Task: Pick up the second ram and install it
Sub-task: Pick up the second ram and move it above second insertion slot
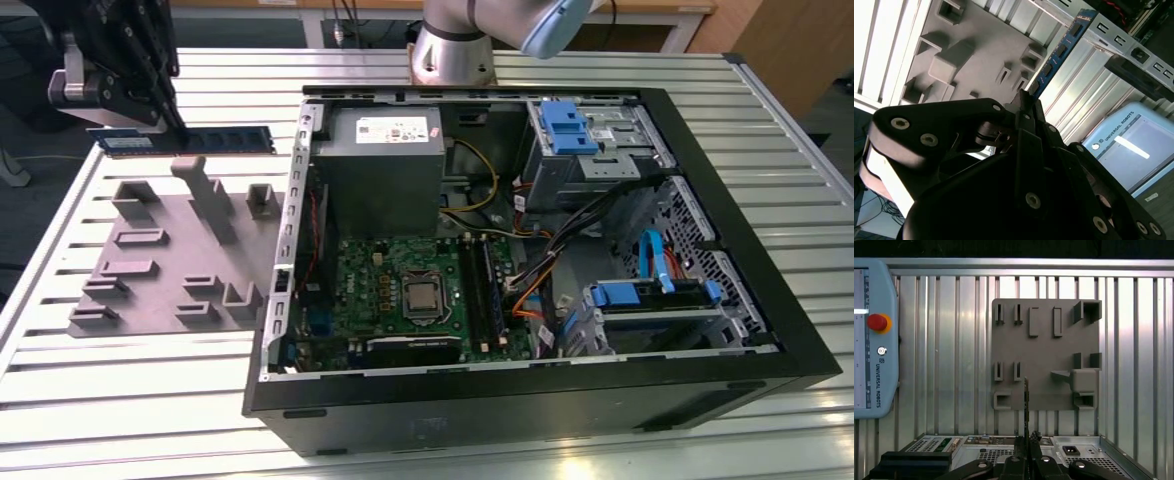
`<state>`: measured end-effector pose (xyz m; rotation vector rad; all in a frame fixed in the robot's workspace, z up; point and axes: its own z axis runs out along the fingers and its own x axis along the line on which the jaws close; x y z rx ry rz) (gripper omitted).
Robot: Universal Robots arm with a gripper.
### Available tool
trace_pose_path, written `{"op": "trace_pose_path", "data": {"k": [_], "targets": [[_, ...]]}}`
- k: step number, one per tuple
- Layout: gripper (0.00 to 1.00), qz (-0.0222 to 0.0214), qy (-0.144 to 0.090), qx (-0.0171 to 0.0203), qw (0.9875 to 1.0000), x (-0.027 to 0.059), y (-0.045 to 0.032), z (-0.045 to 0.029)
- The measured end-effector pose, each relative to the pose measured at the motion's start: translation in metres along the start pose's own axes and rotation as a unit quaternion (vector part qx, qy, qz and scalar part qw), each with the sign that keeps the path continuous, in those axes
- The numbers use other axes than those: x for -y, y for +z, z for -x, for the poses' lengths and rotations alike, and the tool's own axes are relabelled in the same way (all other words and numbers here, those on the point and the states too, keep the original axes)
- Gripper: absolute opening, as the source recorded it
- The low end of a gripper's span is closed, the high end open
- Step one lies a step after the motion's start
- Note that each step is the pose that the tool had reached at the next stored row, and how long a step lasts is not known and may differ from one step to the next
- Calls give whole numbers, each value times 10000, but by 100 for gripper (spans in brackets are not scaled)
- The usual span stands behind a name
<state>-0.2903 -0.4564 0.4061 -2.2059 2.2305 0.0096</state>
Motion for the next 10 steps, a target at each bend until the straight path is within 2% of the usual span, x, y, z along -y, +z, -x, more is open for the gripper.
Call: {"op": "trace_pose_path", "data": {"k": [10], "targets": [[14,0,0,0,10000,55,0,1]]}}
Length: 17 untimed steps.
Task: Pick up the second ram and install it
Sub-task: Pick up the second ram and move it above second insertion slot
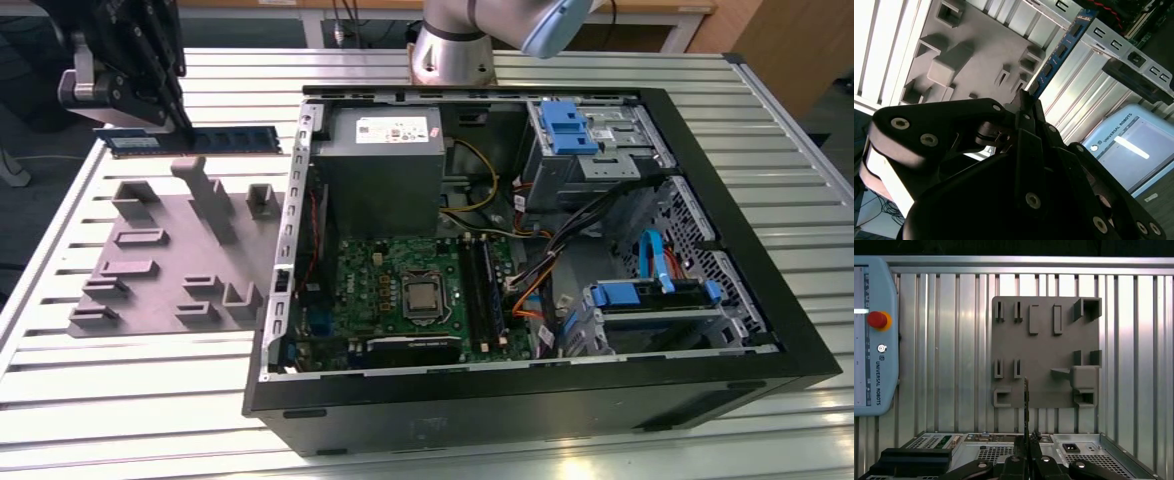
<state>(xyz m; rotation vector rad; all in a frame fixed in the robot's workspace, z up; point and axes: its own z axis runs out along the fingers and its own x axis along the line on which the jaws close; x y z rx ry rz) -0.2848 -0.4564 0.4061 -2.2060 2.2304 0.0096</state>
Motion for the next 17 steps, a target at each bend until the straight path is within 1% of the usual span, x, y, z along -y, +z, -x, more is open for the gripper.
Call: {"op": "trace_pose_path", "data": {"k": [17], "targets": [[14,0,0,0,10000,246,1,3]]}}
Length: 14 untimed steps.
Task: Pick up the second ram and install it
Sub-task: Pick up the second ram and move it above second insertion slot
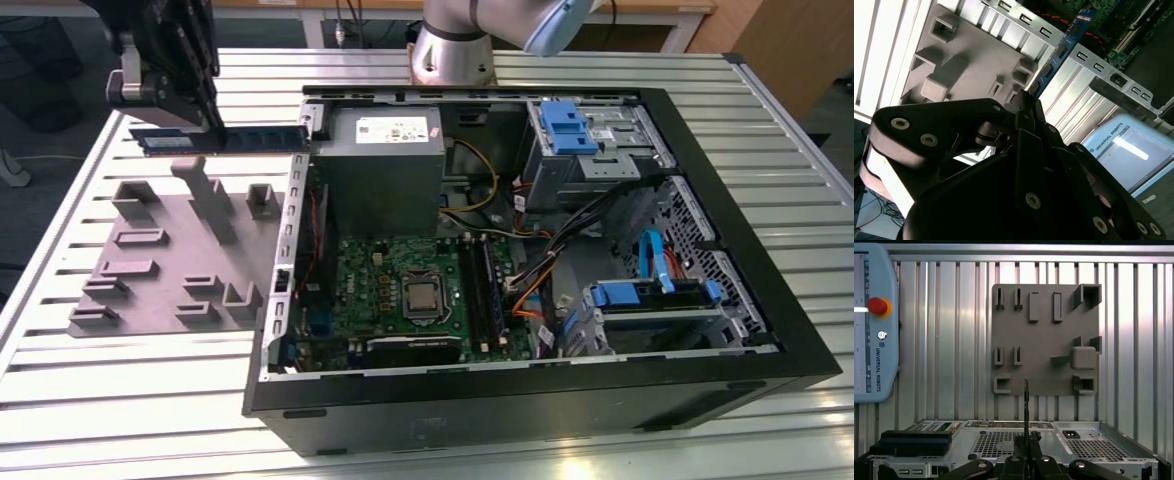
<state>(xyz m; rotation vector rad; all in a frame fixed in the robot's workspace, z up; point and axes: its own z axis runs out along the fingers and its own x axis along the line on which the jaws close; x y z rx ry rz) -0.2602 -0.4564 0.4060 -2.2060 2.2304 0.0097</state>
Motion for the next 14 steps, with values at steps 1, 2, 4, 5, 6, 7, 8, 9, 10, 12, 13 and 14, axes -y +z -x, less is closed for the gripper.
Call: {"op": "trace_pose_path", "data": {"k": [1,2,4,5,6,7,8,9,10,12,13,14], "targets": [[14,0,0,0,10000,13,0,0],[14,0,0,0,10000,26,0,0],[14,0,0,0,10000,55,0,1],[14,0,0,0,10000,69,0,1],[14,0,0,0,10000,83,0,1],[14,0,0,0,10000,97,0,1],[14,0,0,0,10000,111,0,1],[14,0,0,0,10000,126,0,1],[14,0,0,0,10000,140,0,2],[14,0,0,0,10000,171,-1,2],[14,0,0,0,10000,185,0,2],[14,0,0,0,10000,200,0,2]]}}
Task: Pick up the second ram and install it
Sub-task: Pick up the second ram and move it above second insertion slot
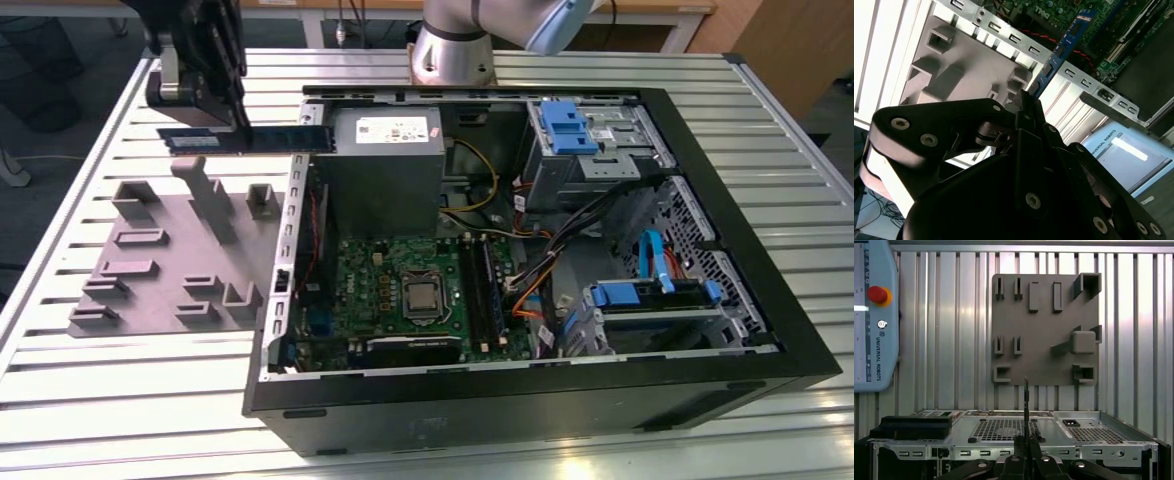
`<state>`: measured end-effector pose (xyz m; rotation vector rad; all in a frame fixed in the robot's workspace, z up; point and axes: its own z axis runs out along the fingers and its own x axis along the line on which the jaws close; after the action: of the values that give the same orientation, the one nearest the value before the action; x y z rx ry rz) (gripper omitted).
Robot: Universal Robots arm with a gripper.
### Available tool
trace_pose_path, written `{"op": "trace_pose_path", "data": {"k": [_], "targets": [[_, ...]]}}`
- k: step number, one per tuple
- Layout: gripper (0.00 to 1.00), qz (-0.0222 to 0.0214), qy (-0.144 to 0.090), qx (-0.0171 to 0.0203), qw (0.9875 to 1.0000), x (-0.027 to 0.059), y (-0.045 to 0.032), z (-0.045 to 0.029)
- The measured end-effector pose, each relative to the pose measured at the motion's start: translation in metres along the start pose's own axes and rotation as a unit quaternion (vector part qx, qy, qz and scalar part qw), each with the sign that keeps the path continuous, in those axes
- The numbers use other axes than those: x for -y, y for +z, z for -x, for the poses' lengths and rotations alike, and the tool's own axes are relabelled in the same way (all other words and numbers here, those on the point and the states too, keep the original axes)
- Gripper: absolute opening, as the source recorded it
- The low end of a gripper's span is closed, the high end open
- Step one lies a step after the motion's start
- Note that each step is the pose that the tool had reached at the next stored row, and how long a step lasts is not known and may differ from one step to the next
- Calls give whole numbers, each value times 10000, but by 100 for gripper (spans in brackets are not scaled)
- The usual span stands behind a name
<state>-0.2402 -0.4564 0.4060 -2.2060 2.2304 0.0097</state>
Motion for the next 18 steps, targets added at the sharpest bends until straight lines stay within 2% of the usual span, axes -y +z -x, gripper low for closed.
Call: {"op": "trace_pose_path", "data": {"k": [12,18], "targets": [[14,0,0,0,10000,164,0,2],[14,0,0,0,10000,205,0,2]]}}
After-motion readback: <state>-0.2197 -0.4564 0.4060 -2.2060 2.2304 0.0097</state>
